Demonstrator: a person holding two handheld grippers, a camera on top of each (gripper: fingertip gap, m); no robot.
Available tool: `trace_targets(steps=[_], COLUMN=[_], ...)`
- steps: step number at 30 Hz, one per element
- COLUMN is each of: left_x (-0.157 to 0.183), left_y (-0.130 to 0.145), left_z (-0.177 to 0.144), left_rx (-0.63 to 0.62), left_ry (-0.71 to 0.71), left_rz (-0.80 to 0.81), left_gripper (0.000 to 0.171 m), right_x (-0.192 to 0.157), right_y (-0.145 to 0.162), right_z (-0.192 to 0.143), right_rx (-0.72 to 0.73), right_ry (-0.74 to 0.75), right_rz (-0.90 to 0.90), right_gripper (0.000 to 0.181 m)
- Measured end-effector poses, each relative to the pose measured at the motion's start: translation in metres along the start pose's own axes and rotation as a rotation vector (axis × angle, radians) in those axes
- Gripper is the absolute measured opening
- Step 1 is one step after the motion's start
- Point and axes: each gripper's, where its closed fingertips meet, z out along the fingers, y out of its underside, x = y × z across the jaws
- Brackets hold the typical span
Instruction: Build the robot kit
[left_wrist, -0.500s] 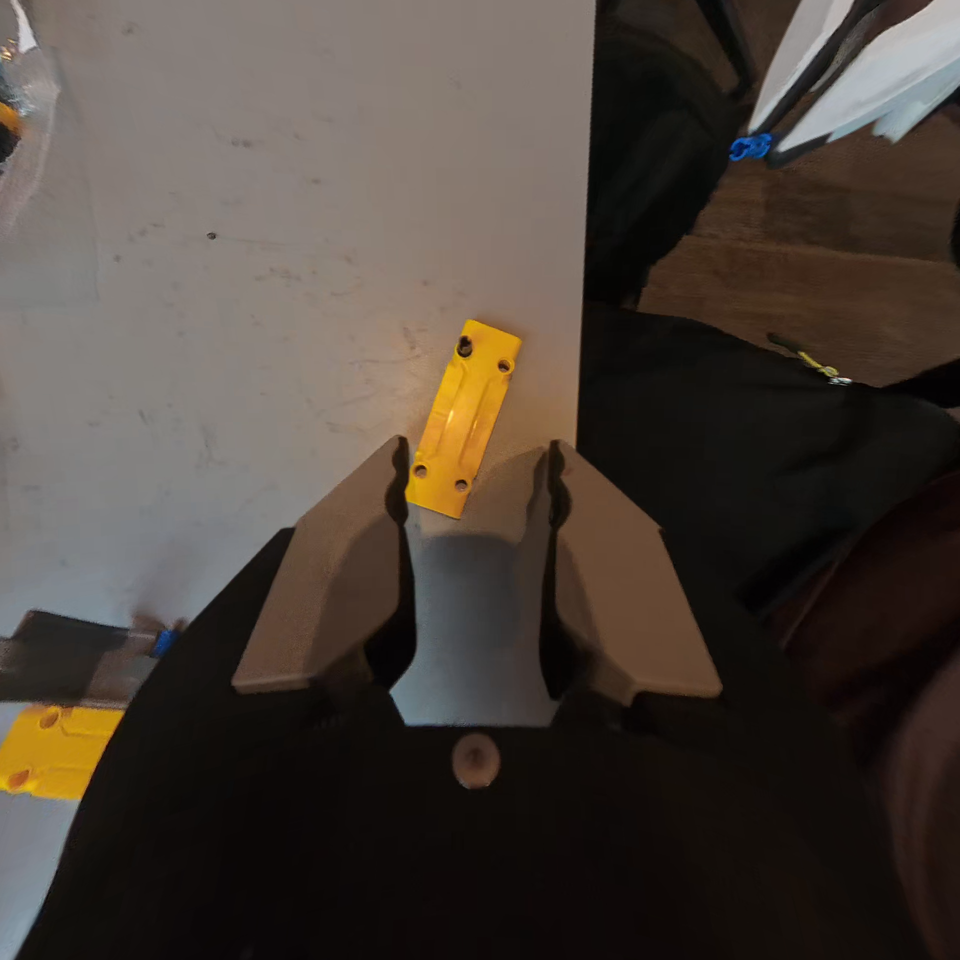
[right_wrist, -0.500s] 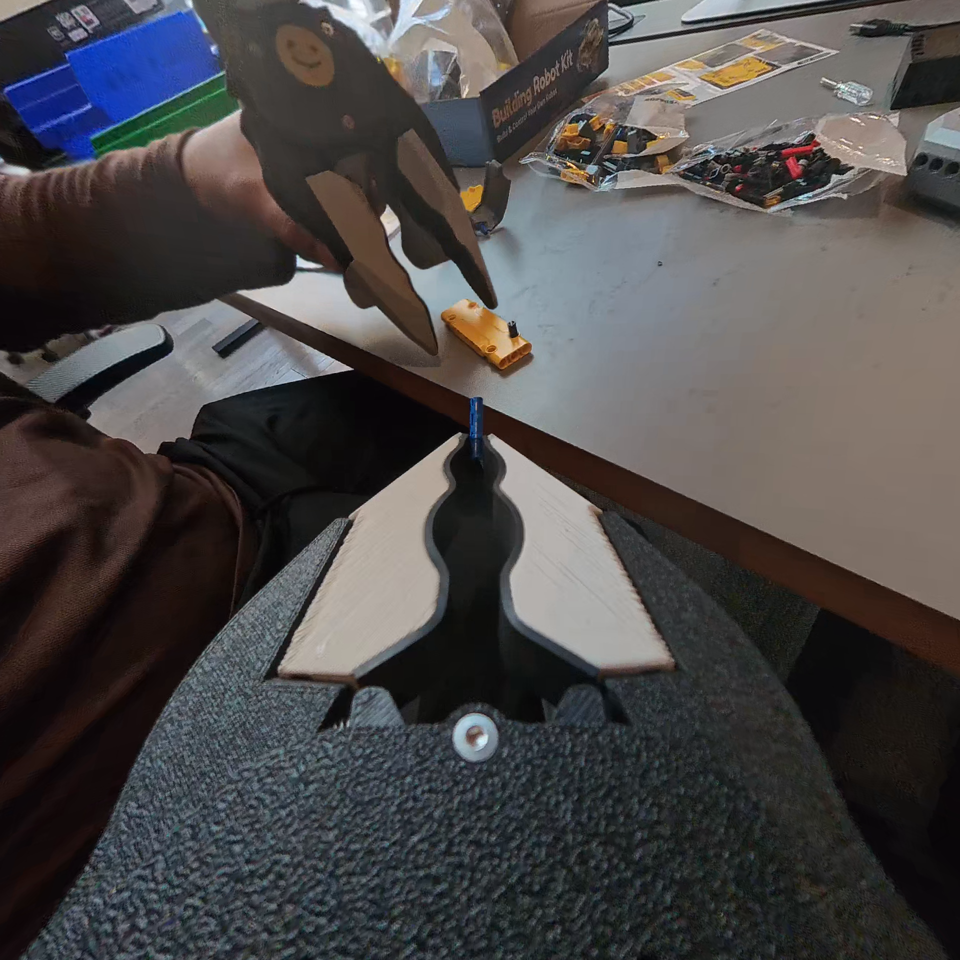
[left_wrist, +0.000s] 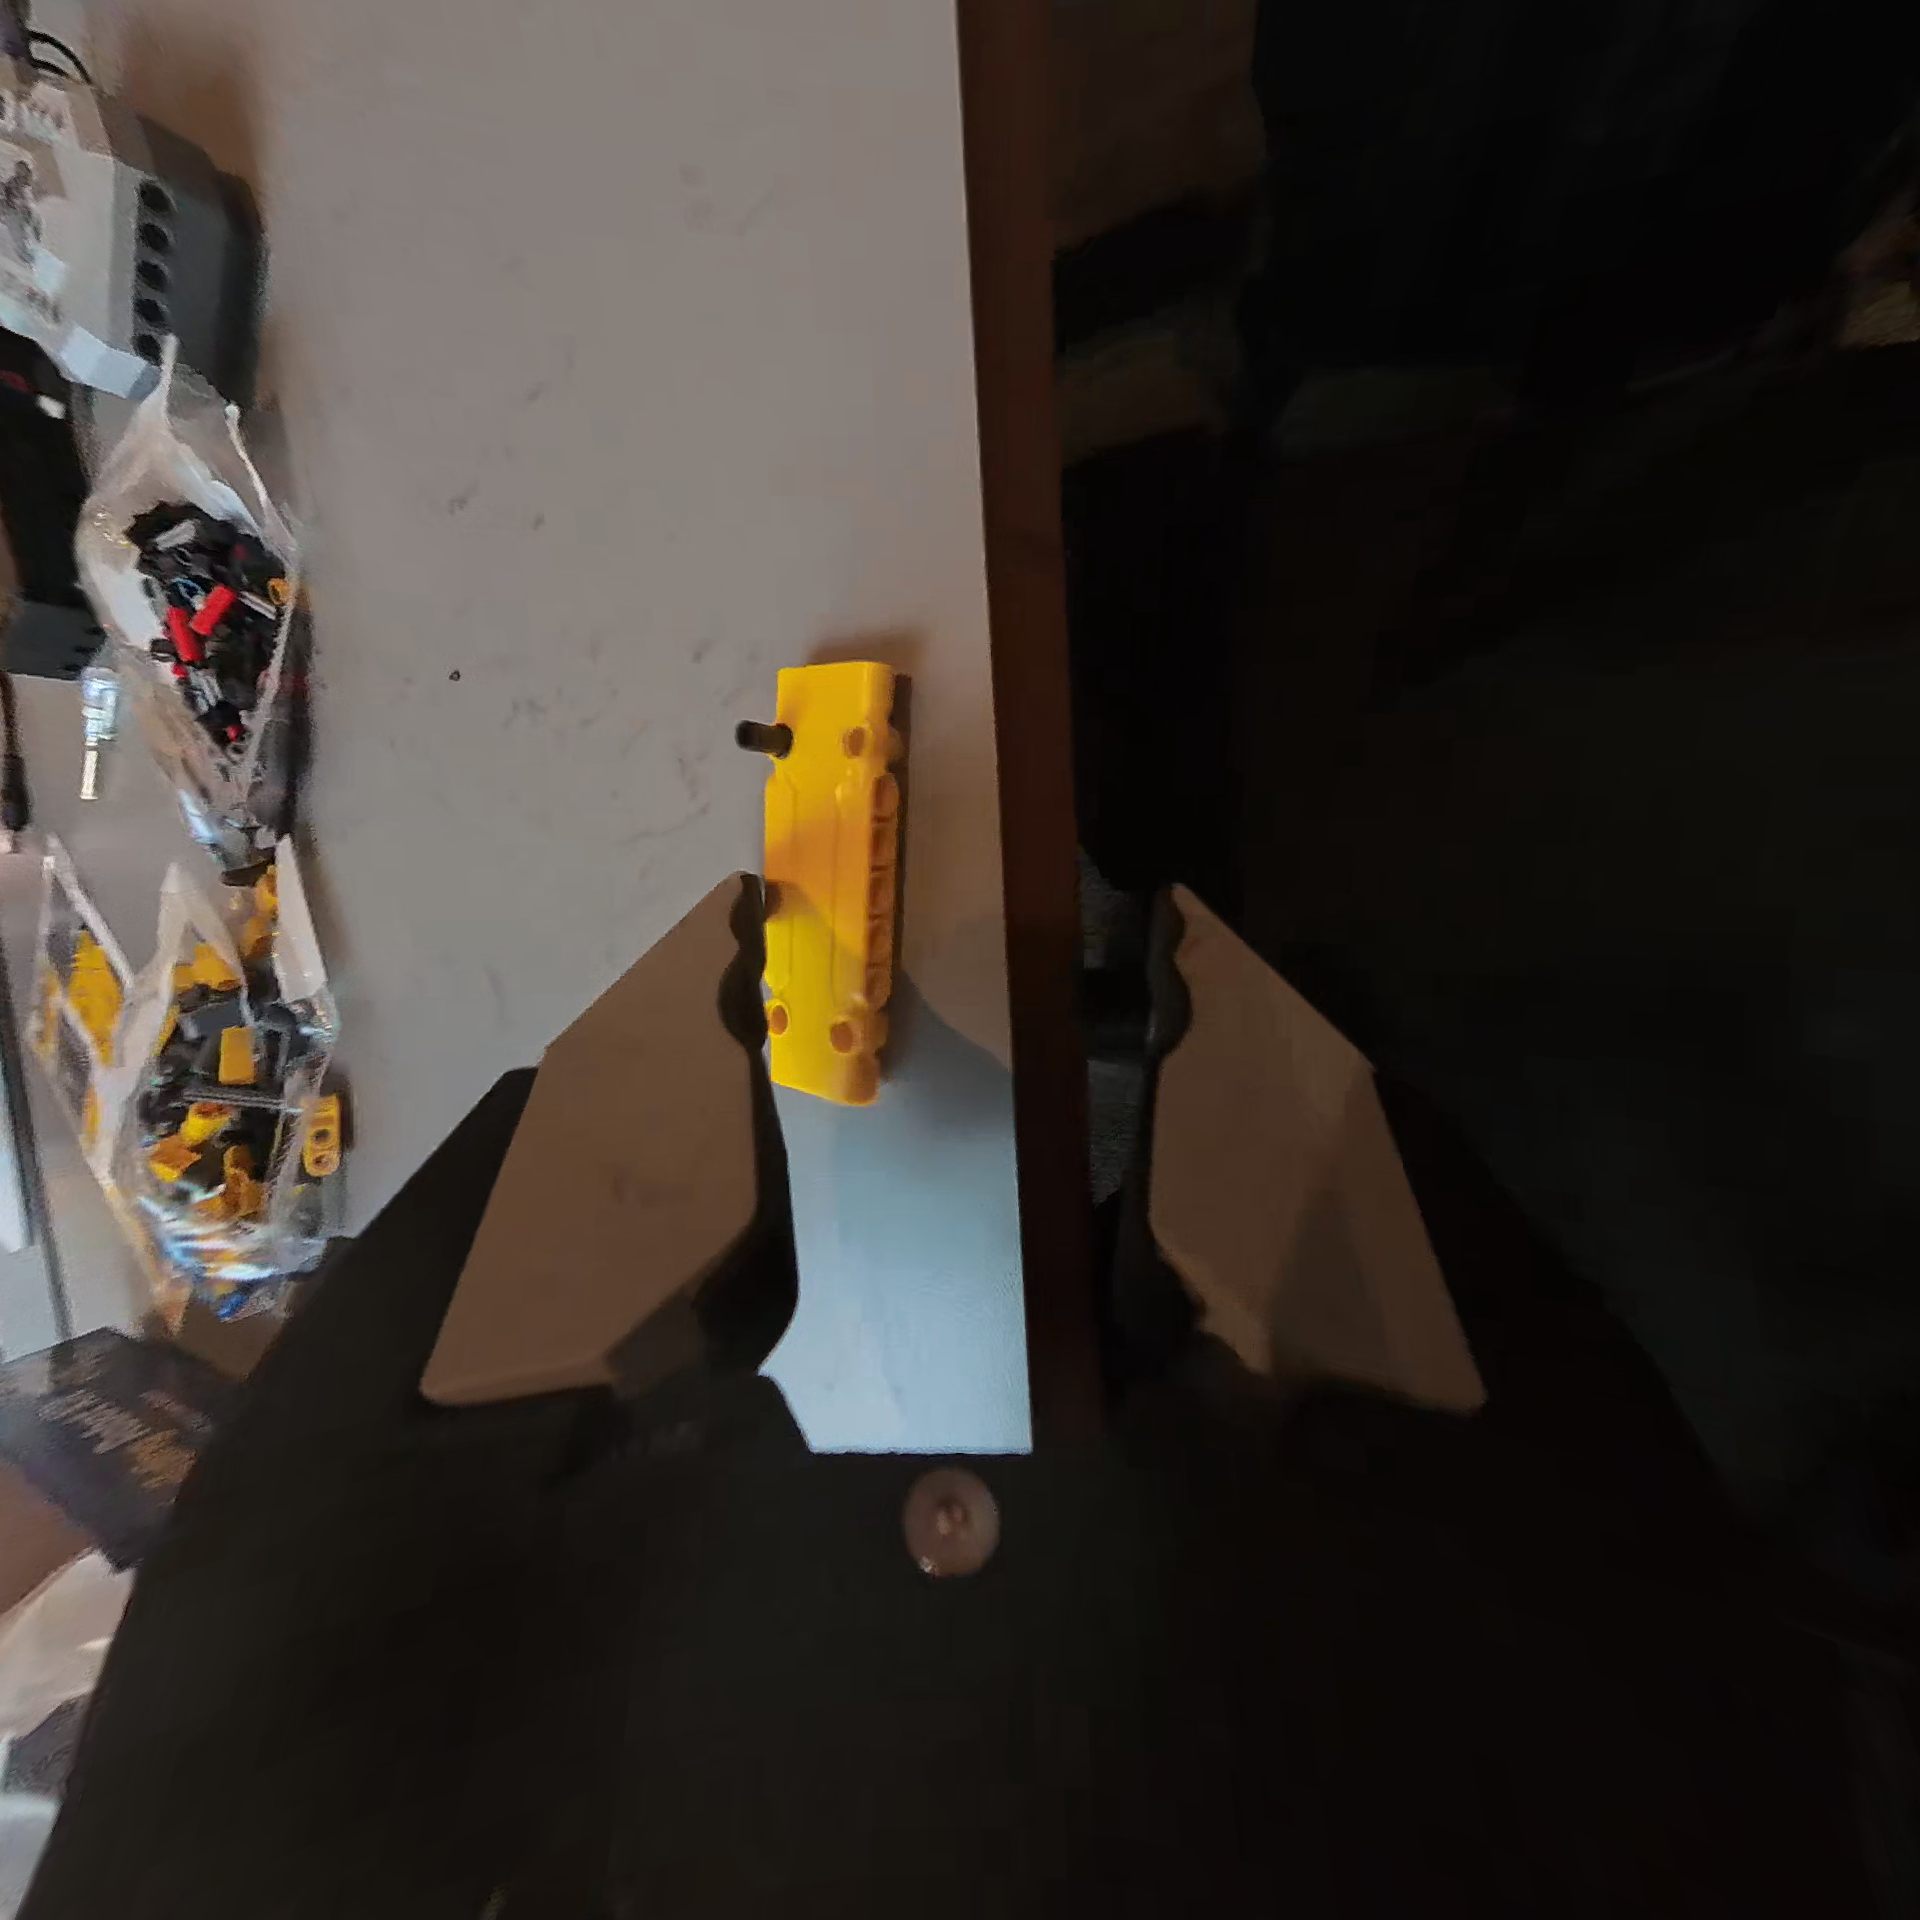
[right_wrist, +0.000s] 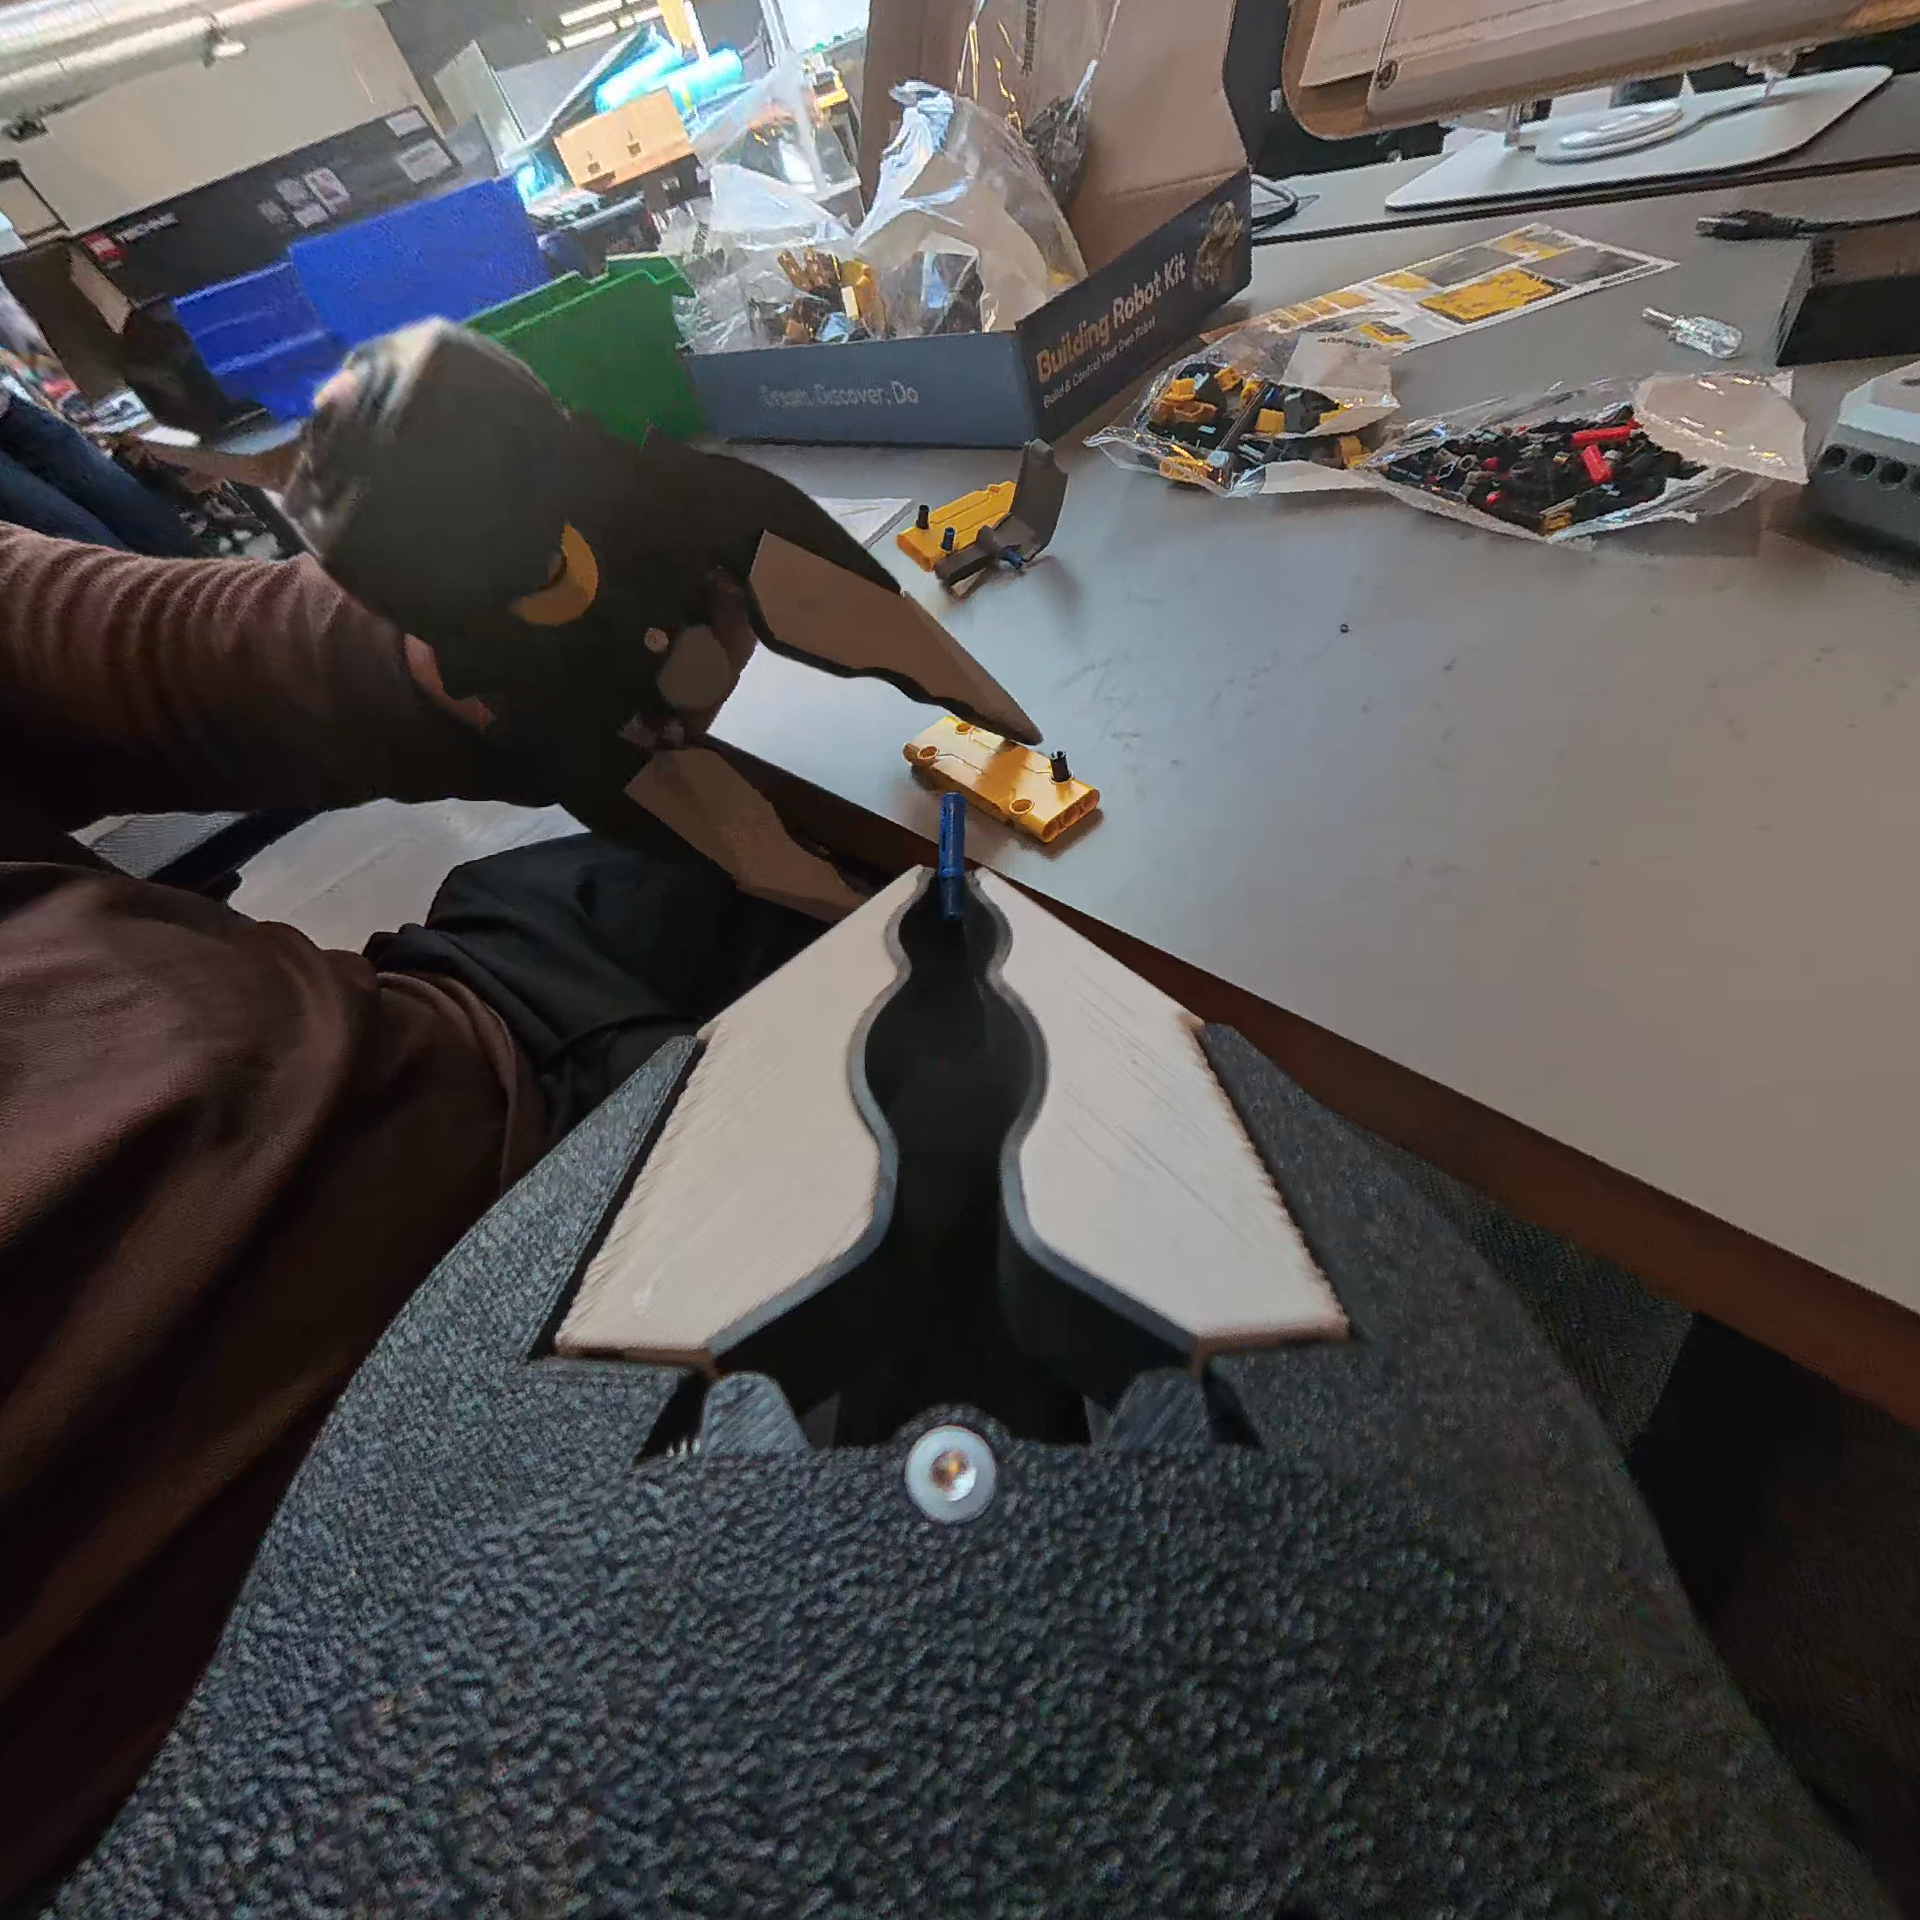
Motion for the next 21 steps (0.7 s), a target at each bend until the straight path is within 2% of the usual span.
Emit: trace_targets(steps=[3, 7, 14, 18, 21], left_x=[-0.007, -0.004, -0.002, -0.004, -0.003], left_y=[0.004, 0.004, 0.003, -0.007, -0.006], left_z=[0.003, 0.001, -0.003, -0.008, -0.005], left_rx=[-0.032, -0.021, -0.010, 0.029, 0.010], left_ry=[-0.122, -0.200, -0.264, -0.309, -0.311], left_rz=[0.039, 0.055, 0.023, 0.049, 0.071], left_gripper=[0.059, 0.053, 0.048, 0.047, 0.048], right_x=[0.000, 0.000, 0.001, 0.000, -0.001], right_y=[-0.001, -0.001, 0.009, 0.009, 0.008], right_z=[-0.003, -0.004, 0.002, 0.004, 0.003], right_rx=[0.021, 0.037, -0.002, -0.002, 0.010], right_ry=[-0.004, -0.011, -0.006, -0.015, -0.023], right_rz=[0.011, 0.020, 0.009, 0.012, 0.023], right_gripper=[0.005, 0.005, 0.005, 0.005, 0.005])
